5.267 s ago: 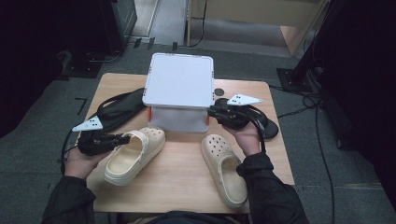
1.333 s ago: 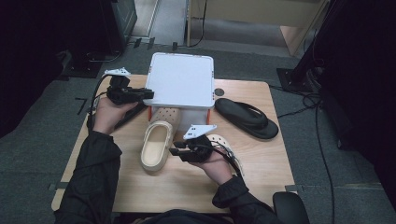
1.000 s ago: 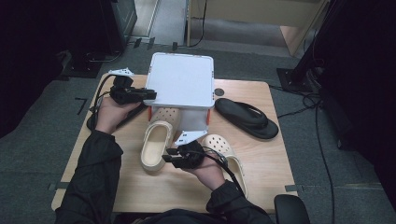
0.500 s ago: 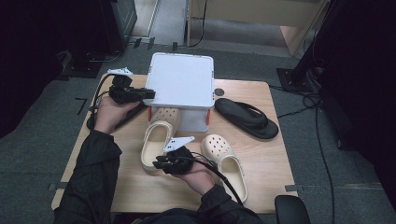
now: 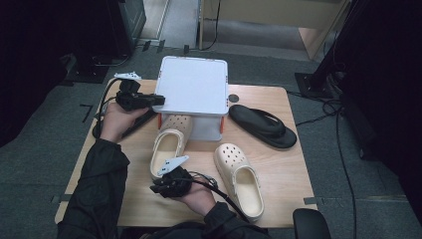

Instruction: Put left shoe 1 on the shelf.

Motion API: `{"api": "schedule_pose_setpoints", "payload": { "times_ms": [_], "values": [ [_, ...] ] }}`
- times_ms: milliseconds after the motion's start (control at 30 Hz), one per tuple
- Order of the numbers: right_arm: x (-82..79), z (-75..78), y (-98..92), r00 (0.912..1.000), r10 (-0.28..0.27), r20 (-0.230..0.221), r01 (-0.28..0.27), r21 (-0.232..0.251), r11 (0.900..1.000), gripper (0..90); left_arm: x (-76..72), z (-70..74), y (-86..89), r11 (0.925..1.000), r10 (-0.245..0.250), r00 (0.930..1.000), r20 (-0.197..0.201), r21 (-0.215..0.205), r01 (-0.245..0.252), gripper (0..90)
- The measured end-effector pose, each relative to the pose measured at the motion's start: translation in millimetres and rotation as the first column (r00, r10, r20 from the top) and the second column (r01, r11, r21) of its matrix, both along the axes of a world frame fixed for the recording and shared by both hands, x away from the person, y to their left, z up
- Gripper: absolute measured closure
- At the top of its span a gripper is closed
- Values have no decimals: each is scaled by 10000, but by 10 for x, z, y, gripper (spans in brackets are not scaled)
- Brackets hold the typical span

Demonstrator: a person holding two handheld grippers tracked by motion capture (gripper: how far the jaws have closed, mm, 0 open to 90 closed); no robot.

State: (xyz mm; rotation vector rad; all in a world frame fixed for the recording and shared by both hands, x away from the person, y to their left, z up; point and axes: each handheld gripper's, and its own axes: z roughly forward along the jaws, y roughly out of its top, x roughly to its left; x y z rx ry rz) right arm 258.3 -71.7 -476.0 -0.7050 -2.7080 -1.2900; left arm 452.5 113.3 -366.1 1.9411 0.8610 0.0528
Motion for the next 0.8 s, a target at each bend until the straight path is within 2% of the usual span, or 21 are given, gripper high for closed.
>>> {"api": "schedule_pose_setpoints", "payload": {
  "times_ms": [200, 333, 500, 633, 733, 800],
  "values": [
    [72, -148, 47, 9997, -221, -141, 216, -388, 9990, 752, 1, -1, 1, 10000, 13, 10000, -12, 4, -13, 822],
    [114, -161, 32, 9990, -298, -325, 288, -306, 9991, 780, 4, -3, 4, 10000, -14, 10000, -39, -34, 14, 823],
    [136, -155, 25, 9993, -359, -73, 355, -463, 9983, 788, 3, -5, 3, 10000, -6, 10000, -52, -55, 6, 826],
    [196, -154, -23, 9974, -673, 271, 688, -599, 9958, 789, 4, -6, 1, 10000, -19, 10000, -89, -85, 18, 826],
    [238, -142, -46, 9970, -756, 183, 765, -549, 9956, 794, 8, -8, 7, 9999, -35, 9999, -120, -96, 33, 826],
    [279, -138, -66, 9956, -894, 289, 908, -524, 9945, 793, 9, -9, 8, 9999, -55, 9999, -131, -100, 54, 826]
  ]
}}
